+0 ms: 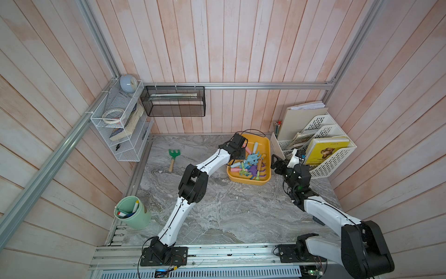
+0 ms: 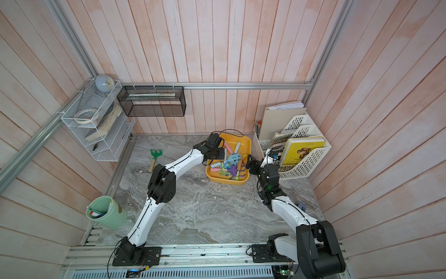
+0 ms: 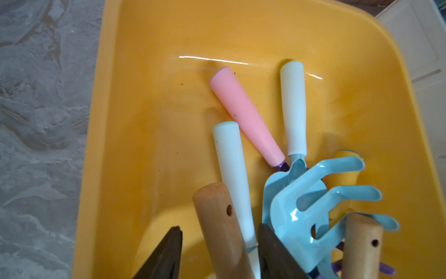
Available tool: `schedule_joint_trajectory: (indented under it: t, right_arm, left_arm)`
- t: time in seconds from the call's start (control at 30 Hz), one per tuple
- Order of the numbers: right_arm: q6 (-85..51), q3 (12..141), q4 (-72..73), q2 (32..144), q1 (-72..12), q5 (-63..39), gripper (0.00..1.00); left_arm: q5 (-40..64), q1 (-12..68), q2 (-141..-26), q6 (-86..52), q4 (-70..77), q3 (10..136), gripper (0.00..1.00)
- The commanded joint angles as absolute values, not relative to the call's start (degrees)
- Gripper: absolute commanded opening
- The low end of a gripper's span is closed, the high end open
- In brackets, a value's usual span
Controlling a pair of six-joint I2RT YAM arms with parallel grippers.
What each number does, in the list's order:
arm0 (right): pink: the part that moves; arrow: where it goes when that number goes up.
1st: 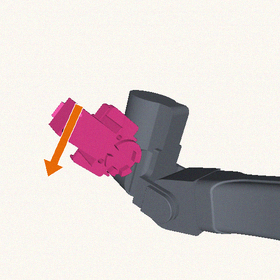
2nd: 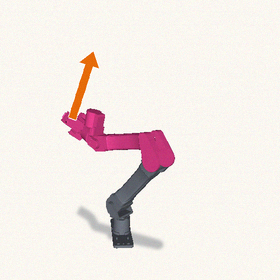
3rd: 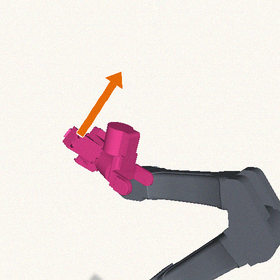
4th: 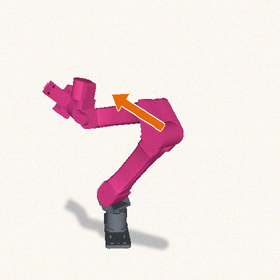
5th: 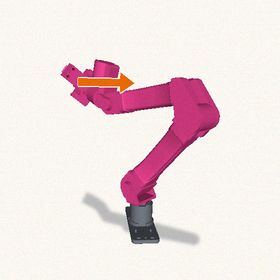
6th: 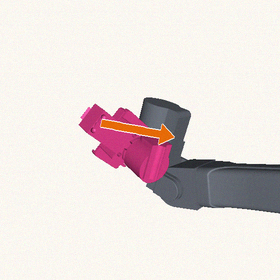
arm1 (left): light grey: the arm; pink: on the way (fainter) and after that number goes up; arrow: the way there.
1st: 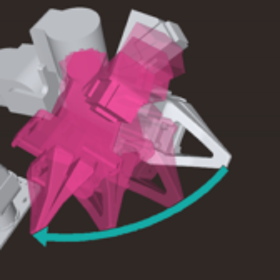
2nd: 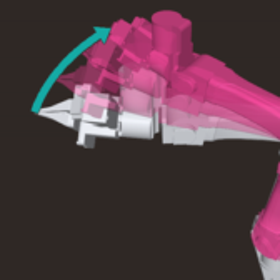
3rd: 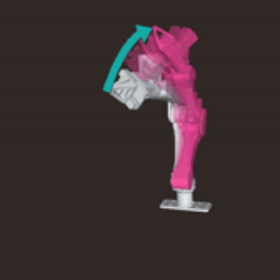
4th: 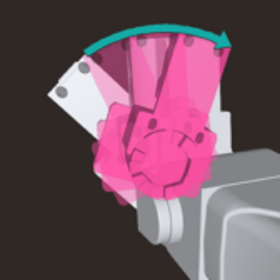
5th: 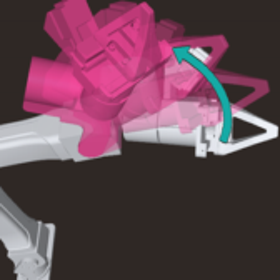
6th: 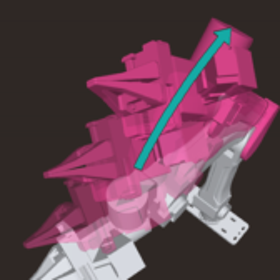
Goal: Take the hand rake out of the storage box
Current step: Pick up the rake from the storage box.
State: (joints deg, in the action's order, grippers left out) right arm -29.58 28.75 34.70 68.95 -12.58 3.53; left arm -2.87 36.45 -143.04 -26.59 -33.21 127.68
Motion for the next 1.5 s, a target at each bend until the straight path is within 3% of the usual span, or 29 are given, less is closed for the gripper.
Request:
schedule_joint_trajectory:
  t: [0.0, 0.1, 0.2, 0.37, 0.5, 0.67, 0.93, 1.0, 1.17, 1.47]
  right_arm:
    - [-30.3, 28.5, 35.5, 69.6, -12.2, 2.6, 0.86]
    - [-30.5, 28.5, 35.7, 70.1, -12.0, 2.0, 0.86]
    - [-30.8, 28.7, 35.7, 70.4, -11.9, 1.4, 0.86]
    - [-30.9, 28.5, 35.9, 70.3, -11.7, 1.2, 0.86]
    - [-31.2, 28.6, 35.9, 70.6, -11.5, 0.5, 0.86]
    - [-31.4, 28.6, 36.0, 70.9, -11.4, 0.1, 0.86]
    - [-31.6, 28.5, 36.2, 70.9, -11.2, 0.0, 0.86]
    - [-31.7, 28.2, 36.5, 70.8, -11.2, 0.0, 0.86]
    - [-31.7, 28.0, 36.7, 71.0, -10.9, 0.0, 0.86]
    - [-32.1, 28.0, 37.0, 71.1, -10.6, -0.9, 0.86]
  left_arm:
    - [-1.6, 36.9, -142.8, -26.3, -32.9, 127.8, 0.49]
    - [0.4, 36.9, -143.7, -25.3, -32.4, 128.1, 0.42]
    - [4.2, 36.9, -144.1, -23.5, -30.9, 127.6, 0.42]
    - [5.4, 36.8, -143.8, -22.6, -30.2, 127.2, 0.28]
    - [6.3, 36.8, -143.7, -21.6, -30.2, 127.3, 0.26]
    - [5.9, 36.8, -144.8, -21.7, -30.4, 127.9, 0.58]
    - [6.2, 36.7, -149.1, -23.0, -31.9, 132.3, 0.61]
    - [6.3, 36.7, -149.3, -23.0, -31.6, 132.3, 0.56]
    - [5.0, 36.8, -148.1, -23.0, -31.1, 131.5, 0.35]
    - [4.3, 36.7, -134.7, -20.0, -24.6, 121.2, 0.22]
